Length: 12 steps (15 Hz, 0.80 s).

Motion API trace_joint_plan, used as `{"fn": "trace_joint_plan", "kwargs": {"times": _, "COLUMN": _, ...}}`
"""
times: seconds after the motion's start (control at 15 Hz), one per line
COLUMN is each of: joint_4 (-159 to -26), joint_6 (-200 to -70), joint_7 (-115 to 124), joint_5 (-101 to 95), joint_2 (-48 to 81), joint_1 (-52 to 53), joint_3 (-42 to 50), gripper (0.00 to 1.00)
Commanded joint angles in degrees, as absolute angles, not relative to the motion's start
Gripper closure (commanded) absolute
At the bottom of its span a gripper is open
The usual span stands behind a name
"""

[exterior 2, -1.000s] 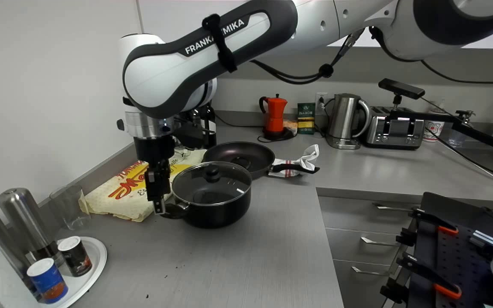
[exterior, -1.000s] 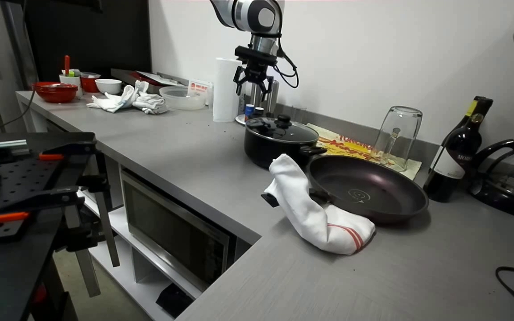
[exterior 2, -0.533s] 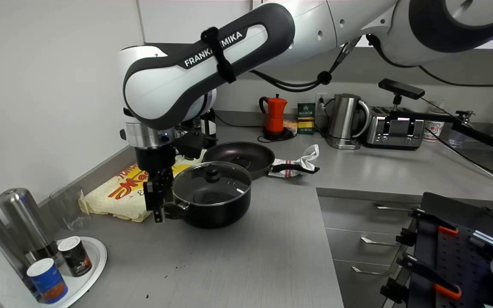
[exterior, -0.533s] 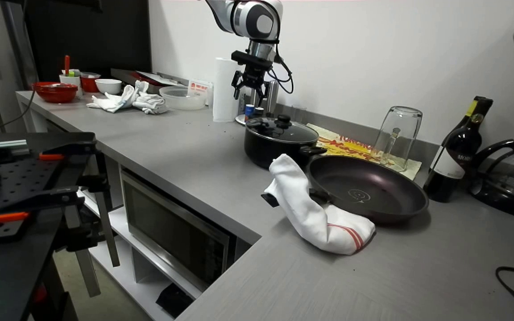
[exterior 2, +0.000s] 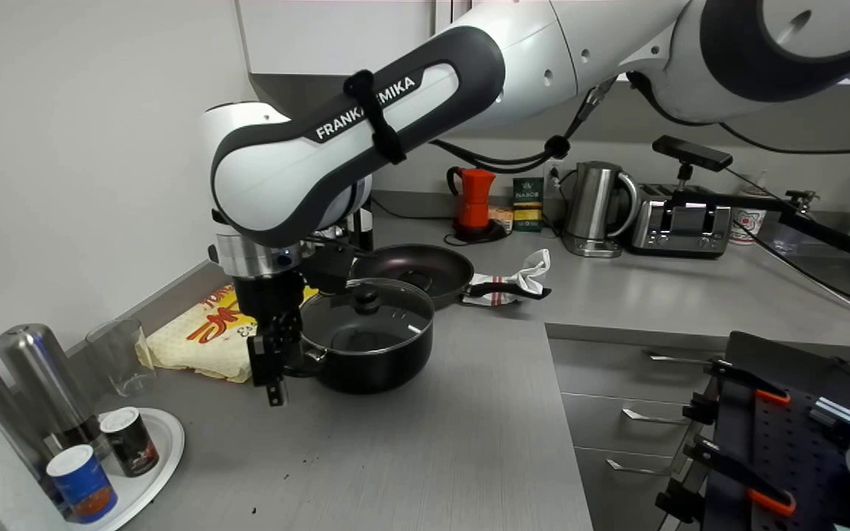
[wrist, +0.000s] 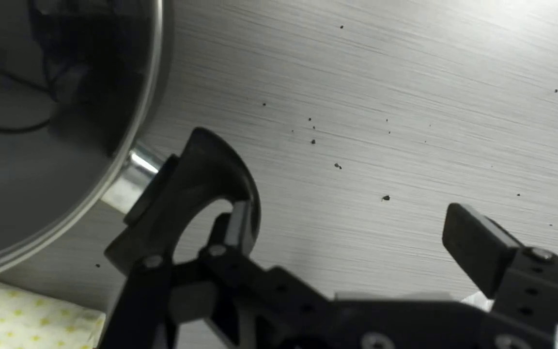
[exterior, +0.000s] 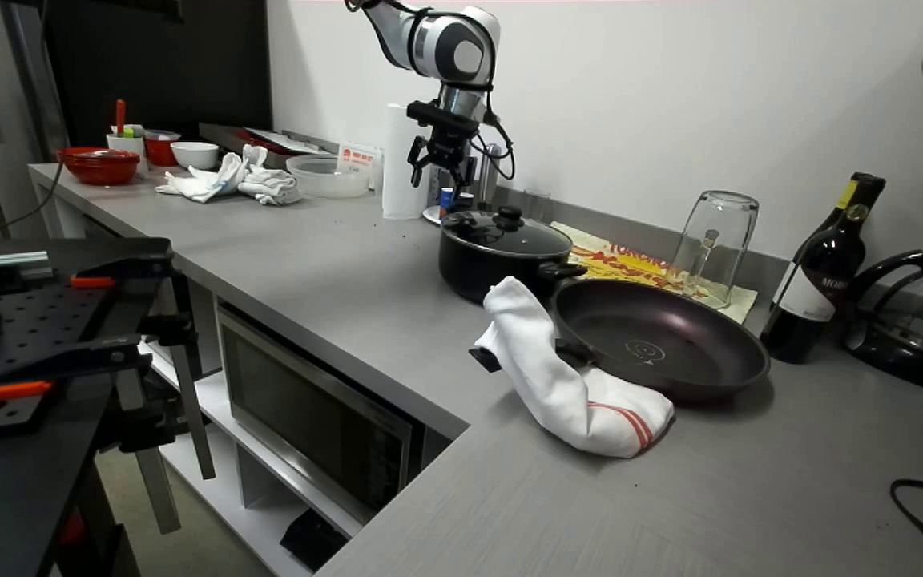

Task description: Move the black pot forwards.

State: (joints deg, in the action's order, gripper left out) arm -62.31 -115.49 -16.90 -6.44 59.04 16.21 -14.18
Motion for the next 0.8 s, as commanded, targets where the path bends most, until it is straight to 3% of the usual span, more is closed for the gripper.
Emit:
{"fn": "trace_joint_plan", "kwargs": {"times": 0.0, "joint_4": -61.73, "joint_6": -115.32, "joint_7": -16.05, "joint_5": -5.66, "joint_2": 59.68, "joint_1": 16.05, "joint_3": -14.44, "gripper": 0.00}}
{"fn": "trace_joint_plan", "kwargs": {"times": 0.73, "joint_4": -60.59, "joint_6": -115.19, "joint_7": -16.78, "joint_5": -5.87, "joint_2": 60.62, "joint_1": 15.83, "joint_3": -14.46, "gripper": 0.00}}
